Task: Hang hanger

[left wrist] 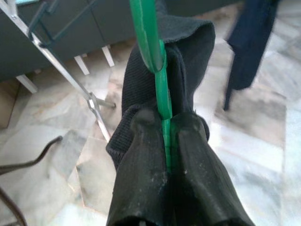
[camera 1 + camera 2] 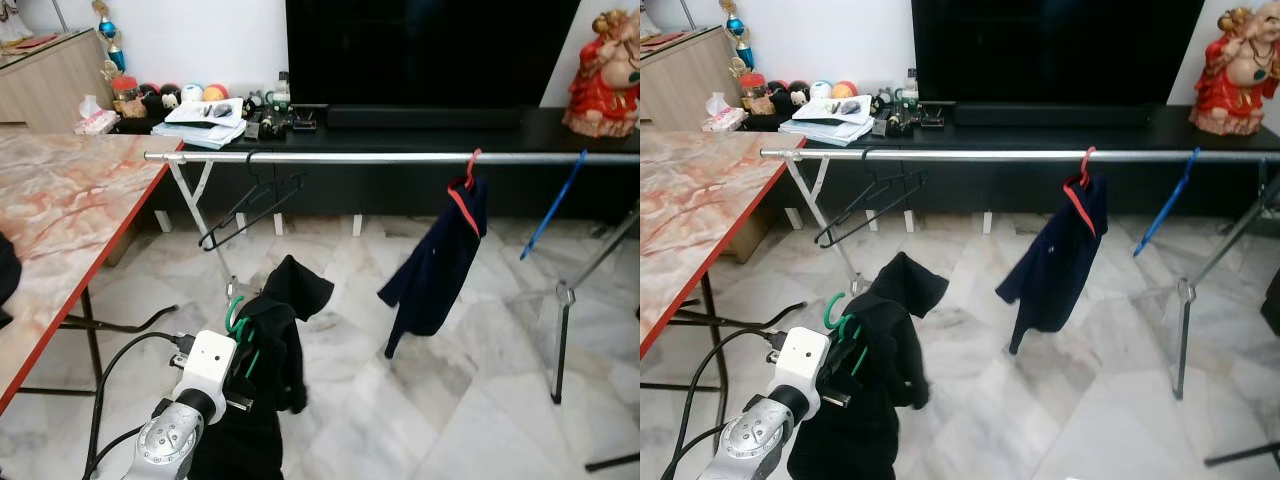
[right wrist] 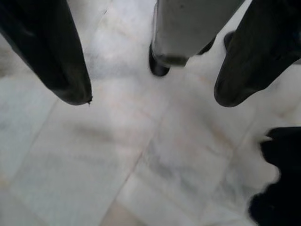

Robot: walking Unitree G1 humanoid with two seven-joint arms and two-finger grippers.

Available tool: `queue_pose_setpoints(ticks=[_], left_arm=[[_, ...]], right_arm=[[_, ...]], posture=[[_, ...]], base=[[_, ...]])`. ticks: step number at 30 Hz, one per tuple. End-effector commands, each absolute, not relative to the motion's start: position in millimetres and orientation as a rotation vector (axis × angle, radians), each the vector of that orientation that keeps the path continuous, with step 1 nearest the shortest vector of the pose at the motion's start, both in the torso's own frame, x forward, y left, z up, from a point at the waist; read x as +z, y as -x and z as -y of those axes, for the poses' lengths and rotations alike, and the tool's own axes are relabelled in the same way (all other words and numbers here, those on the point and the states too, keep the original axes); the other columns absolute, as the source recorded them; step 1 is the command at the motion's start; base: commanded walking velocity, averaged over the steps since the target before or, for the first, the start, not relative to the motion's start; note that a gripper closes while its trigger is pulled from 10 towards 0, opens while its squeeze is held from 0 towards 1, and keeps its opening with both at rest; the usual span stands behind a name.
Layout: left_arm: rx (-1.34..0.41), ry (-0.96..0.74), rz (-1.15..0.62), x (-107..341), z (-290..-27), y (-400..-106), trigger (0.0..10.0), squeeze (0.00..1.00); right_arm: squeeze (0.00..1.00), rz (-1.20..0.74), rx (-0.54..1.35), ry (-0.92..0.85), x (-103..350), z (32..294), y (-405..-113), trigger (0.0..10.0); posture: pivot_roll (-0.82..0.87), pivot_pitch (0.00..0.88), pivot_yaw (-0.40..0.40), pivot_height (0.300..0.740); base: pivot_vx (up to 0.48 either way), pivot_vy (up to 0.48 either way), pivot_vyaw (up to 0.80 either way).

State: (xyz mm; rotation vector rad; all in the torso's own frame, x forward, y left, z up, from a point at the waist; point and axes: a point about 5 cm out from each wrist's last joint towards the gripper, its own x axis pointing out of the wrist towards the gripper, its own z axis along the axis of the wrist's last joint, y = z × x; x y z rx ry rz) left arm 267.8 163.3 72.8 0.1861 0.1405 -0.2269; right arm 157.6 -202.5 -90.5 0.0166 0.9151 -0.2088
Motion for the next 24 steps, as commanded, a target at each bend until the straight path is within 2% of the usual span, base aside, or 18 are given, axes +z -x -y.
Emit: queue_pose_setpoints(ticks=[1,24], left_arm=[[-0.222,-0.186,-0.110,79.5,-164.8,-269.8,10.0,0.00],[-0.236,-0.187,-0.115,80.1,-163.1,-269.3,10.0,0.00]], right_arm=[[0.00,-0.934,-0.204,-0.010,-92.8,202.2,-152.7,10.0],[0.00,-0.925,-0.185,-0.004,-91.7,197.7,-157.1,10.0]], posture=[[0.09,0.056,0.054,0.740],[0.09,0.065,0.053,0.740]], base=[[-0.300,0.000,0.00],[-0.302,0.000,0.00]])
